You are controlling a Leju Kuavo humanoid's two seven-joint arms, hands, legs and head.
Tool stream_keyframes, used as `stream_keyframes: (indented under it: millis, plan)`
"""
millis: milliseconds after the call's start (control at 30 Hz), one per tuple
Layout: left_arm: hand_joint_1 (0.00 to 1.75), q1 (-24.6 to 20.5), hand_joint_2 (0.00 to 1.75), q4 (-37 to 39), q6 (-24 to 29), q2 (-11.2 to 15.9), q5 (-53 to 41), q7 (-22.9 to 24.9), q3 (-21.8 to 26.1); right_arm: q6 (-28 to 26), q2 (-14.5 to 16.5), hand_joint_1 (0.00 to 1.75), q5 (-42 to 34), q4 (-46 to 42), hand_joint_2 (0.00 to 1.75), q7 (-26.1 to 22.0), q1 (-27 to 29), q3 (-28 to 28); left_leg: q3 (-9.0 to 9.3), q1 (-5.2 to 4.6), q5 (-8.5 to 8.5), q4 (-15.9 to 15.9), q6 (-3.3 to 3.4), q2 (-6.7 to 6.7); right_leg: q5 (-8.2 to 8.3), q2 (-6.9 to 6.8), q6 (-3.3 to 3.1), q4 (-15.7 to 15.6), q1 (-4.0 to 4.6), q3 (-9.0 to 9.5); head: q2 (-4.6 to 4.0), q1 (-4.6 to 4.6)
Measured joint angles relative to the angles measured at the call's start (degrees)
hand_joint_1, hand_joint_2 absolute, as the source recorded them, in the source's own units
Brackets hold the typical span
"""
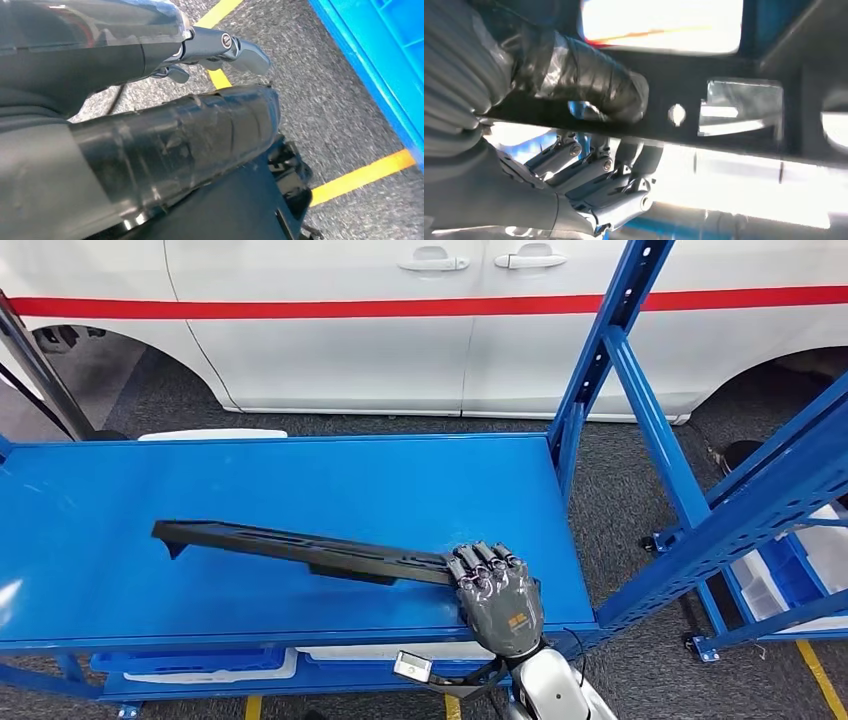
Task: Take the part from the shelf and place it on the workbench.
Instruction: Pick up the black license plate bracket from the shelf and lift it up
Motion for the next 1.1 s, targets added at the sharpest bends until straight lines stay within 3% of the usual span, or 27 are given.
stream_keyframes:
  millis: [100,133,167,200,267,300,333,400,467,533,600,667,700,733,800,833,933,1000,1033,1100]
  plan:
    - [0.00,-0.2,0.00,0.0,-0.1,0.0,0.0,-0.1,0.0,0.0,0.0,1.75,0.1,-3.8,1.75,0.6,0.6,1.1,0.07,-0.09,0.06,-0.2,0.69,0.05,-5.06,0.05,0.39,10.4,-0.08,-4.99,0.00,0.03]
    - [0.00,-0.2,0.00,0.0,-0.2,0.0,0.0,-0.1,0.0,0.0,0.0,1.75,0.1,-4.6,1.75,0.7,0.8,1.4,0.09,-0.16,0.02,-0.2,0.76,0.04,-5.75,0.06,0.43,13.2,-0.09,-6.46,0.00,0.03]
    - [0.00,-0.2,0.00,0.0,-0.3,0.0,0.1,-0.2,0.0,0.0,0.0,1.75,0.1,-5.4,1.75,0.7,0.9,1.7,0.13,-0.21,-0.04,-0.1,0.80,0.01,-5.33,0.06,0.39,14.2,-0.10,-7.08,0.00,0.03]
    - [0.00,-0.2,0.00,0.0,-0.5,0.0,0.2,-0.2,0.0,0.0,0.0,1.75,0.1,-6.1,1.75,0.8,1.1,1.9,0.22,-0.23,-0.11,-0.1,0.80,-0.07,-3.85,0.06,0.27,12.9,-0.10,-6.60,0.00,0.03]
    - [0.00,-0.2,0.00,0.0,-0.9,0.0,0.4,-0.5,0.0,0.0,0.0,1.75,0.1,-7.4,1.75,0.9,1.2,2.4,0.46,-0.24,-0.35,0.0,0.61,-0.26,0.30,0.06,-0.21,5.5,-0.04,-3.28,0.00,0.04]
    - [0.00,-0.2,0.00,0.0,-1.0,0.0,0.6,-0.6,0.0,0.0,0.0,1.75,0.2,-8.0,1.75,1.0,1.2,2.6,0.48,-0.37,-0.51,0.2,0.39,-0.34,1.59,0.06,-0.46,1.9,0.09,-1.65,0.00,0.04]
    - [0.00,-0.2,0.00,0.0,-1.1,0.0,0.7,-0.7,0.0,0.0,0.0,1.75,0.2,-8.5,1.75,1.2,1.2,2.8,0.43,-0.46,-0.59,0.2,0.11,-0.36,2.17,0.09,-0.67,-0.4,0.24,-0.66,0.00,0.02]
    - [0.00,-0.1,0.00,0.0,-1.3,0.0,0.8,-0.9,0.0,0.0,0.0,1.75,0.3,-9.7,1.75,1.6,1.4,3.1,0.36,-0.63,-0.67,0.1,-0.53,-0.35,2.02,0.24,-0.95,-1.6,0.55,-0.28,0.00,0.01]
    - [0.00,-0.1,0.87,0.0,-1.6,0.0,0.9,-1.0,0.0,0.0,0.0,1.75,0.3,-10.9,1.75,1.7,1.5,3.5,0.29,-0.50,-1.16,0.4,-1.16,-0.28,2.18,0.36,-1.50,-2.0,0.34,-0.16,0.00,0.01]
    - [0.00,-0.1,1.75,0.0,-2.0,0.0,1.1,-1.3,0.1,0.0,0.0,1.75,0.3,-12.0,1.75,1.0,1.5,3.8,-1.19,-0.37,-3.55,3.9,-1.60,-0.24,2.32,0.28,-2.23,-2.4,0.12,0.07,0.00,-0.03]
    - [0.00,0.0,1.75,0.0,-2.4,0.0,1.3,-1.6,0.1,0.0,0.0,1.75,0.4,-12.7,1.75,0.0,1.6,4.0,-4.44,-0.31,-7.06,11.0,-1.85,-0.23,2.25,0.16,-2.62,-2.4,0.28,0.10,0.00,-0.06]
    - [0.00,0.2,1.75,0.0,-2.4,0.0,1.3,-2.0,0.2,0.0,0.0,1.75,0.4,-13.0,1.75,-0.9,1.8,4.2,-6.73,-0.29,-8.15,15.6,-2.03,-0.23,2.18,0.14,-2.73,-2.3,0.41,0.13,0.00,-0.05]
    - [0.00,0.3,1.75,0.0,-2.4,0.0,1.4,-2.1,0.3,0.0,0.0,1.75,0.4,-13.2,1.75,-1.2,1.8,4.3,-6.55,-0.29,-7.12,15.1,-2.04,-0.23,2.14,0.18,-2.75,-2.3,0.43,0.17,0.00,-0.05]
    - [0.00,0.3,1.75,0.0,-2.4,0.0,1.4,-2.2,0.4,0.0,0.0,1.75,0.4,-13.3,1.75,-1.4,1.9,4.5,-5.38,-0.28,-5.23,12.5,-1.96,-0.22,2.09,0.23,-2.71,-2.2,0.44,0.26,0.00,-0.06]
    - [0.00,0.2,1.75,0.0,-2.7,0.0,1.6,-2.4,0.5,0.0,0.0,1.75,0.4,-13.7,1.75,-1.6,1.9,4.8,-1.97,-0.38,-1.62,4.8,-1.57,-0.22,1.87,0.31,-2.43,-2.0,0.57,0.35,0.00,-0.05]
    - [0.00,0.2,1.75,0.0,-2.8,0.0,1.7,-2.5,0.6,0.0,0.0,1.75,0.4,-13.8,1.75,-1.7,1.9,5.0,-0.78,-0.48,-0.74,2.2,-1.34,-0.24,1.79,0.34,-2.18,-1.9,0.66,0.30,0.00,-0.04]
    - [0.00,0.1,1.75,0.0,-2.0,0.0,1.7,-2.4,0.7,0.0,0.0,1.75,0.4,-14.3,1.75,-2.1,1.9,5.4,-0.09,-0.67,-0.49,0.4,-0.62,-0.34,1.85,0.33,-1.36,-1.9,0.79,0.14,0.00,-0.01]
    - [0.00,0.2,1.75,0.0,-1.3,0.0,1.7,-2.2,0.8,0.0,0.0,1.75,0.4,-14.5,1.75,-2.3,1.9,5.5,0.12,-0.44,-0.14,-0.1,0.11,-0.29,1.00,0.33,-0.84,-0.9,0.68,-0.19,0.00,0.01]
    - [0.00,0.2,1.75,0.0,-1.1,0.0,1.7,-2.1,0.9,0.0,0.0,1.75,0.4,-14.6,1.75,-2.3,1.9,5.5,0.23,-0.30,0.02,-0.4,0.47,-0.25,-0.29,0.33,-0.60,1.1,0.63,-1.02,0.00,0.02]
    - [0.00,0.1,1.75,0.0,-1.0,0.0,1.7,-2.0,0.9,0.0,0.0,1.75,0.4,-14.7,1.75,-2.3,2.0,5.5,0.29,-0.29,0.06,-0.5,0.86,-0.17,-3.92,0.32,-0.24,8.0,0.44,-4.20,0.00,0.04]
